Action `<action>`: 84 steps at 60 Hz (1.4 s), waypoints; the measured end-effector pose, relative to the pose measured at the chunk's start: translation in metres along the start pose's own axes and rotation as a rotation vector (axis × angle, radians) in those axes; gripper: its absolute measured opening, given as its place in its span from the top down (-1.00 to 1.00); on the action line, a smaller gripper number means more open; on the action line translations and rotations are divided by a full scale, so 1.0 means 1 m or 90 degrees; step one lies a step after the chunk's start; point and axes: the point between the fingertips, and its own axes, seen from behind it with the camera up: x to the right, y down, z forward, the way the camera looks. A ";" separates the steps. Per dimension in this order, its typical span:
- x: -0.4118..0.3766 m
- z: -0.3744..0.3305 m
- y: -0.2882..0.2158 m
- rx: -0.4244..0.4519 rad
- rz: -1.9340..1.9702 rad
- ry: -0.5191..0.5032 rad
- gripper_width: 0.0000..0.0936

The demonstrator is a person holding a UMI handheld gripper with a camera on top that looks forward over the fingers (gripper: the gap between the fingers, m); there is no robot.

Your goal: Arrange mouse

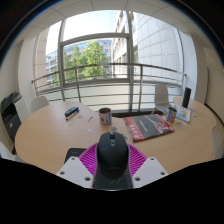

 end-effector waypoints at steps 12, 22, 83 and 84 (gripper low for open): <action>-0.031 0.060 0.102 -0.128 0.004 0.005 0.07; -0.030 0.063 0.126 -0.165 0.002 0.007 -0.25; -0.042 -0.266 0.089 -0.068 -0.082 0.015 -0.80; -0.042 -0.267 0.089 -0.069 -0.083 0.015 -0.80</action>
